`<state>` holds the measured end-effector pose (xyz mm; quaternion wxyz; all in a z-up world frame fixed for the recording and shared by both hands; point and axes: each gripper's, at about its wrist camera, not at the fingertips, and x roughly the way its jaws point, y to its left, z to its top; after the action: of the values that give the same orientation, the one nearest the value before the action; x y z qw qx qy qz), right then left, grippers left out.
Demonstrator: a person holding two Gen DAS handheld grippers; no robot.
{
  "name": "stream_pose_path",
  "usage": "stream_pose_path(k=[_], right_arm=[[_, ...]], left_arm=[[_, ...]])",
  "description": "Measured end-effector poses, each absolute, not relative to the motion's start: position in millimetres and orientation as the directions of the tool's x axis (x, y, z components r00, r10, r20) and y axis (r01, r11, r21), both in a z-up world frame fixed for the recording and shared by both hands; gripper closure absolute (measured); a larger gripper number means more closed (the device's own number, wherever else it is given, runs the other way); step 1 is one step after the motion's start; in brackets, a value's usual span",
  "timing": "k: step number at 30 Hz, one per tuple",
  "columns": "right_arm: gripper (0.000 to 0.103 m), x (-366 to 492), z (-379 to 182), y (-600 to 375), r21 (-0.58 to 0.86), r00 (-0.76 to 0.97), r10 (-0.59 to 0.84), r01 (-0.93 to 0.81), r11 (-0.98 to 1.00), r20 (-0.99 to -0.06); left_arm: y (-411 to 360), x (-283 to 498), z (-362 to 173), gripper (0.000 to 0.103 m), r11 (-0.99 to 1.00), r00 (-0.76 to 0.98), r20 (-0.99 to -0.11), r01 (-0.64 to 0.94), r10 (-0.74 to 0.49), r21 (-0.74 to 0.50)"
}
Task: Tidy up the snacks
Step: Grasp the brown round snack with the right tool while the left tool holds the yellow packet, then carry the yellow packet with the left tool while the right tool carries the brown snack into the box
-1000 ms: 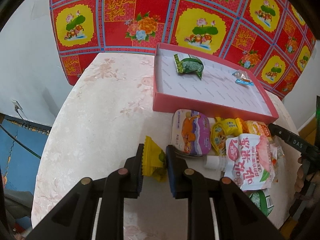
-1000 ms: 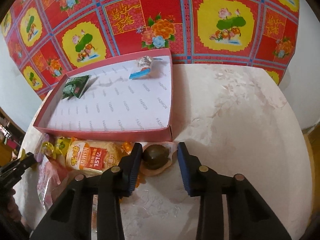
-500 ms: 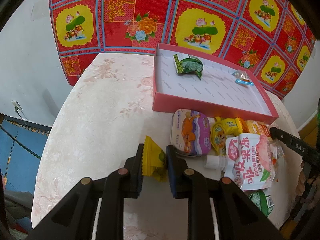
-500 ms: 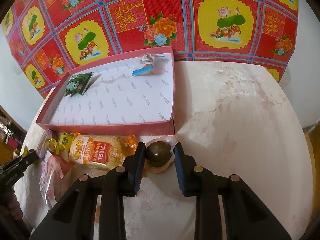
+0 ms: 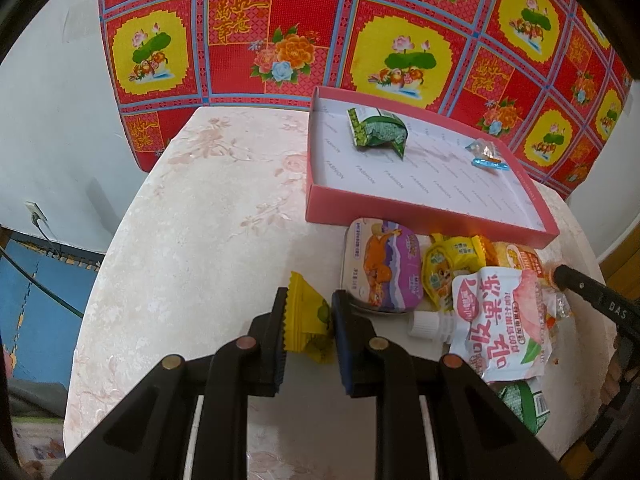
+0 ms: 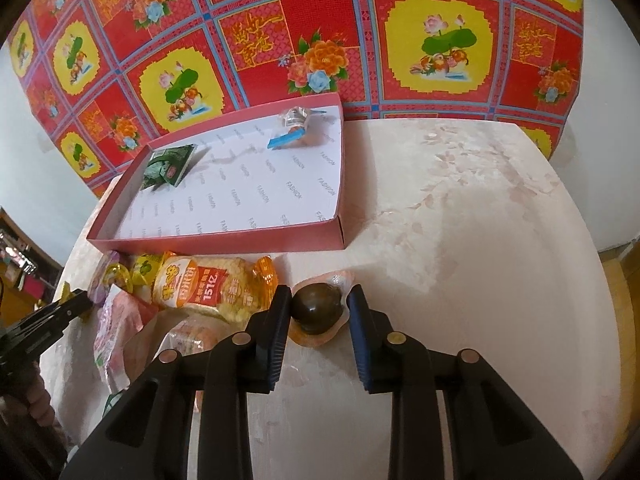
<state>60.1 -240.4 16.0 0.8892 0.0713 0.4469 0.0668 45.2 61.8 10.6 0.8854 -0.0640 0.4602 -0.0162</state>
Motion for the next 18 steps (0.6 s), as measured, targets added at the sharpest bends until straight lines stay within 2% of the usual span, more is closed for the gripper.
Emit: stream_pose_path(k=[18], right_arm=[[0.073, 50, 30, -239, 0.224, 0.614, 0.23, -0.088, 0.971, -0.755]], left_arm=[[55, 37, 25, 0.084, 0.989, 0.601, -0.789, 0.017, -0.126, -0.145]])
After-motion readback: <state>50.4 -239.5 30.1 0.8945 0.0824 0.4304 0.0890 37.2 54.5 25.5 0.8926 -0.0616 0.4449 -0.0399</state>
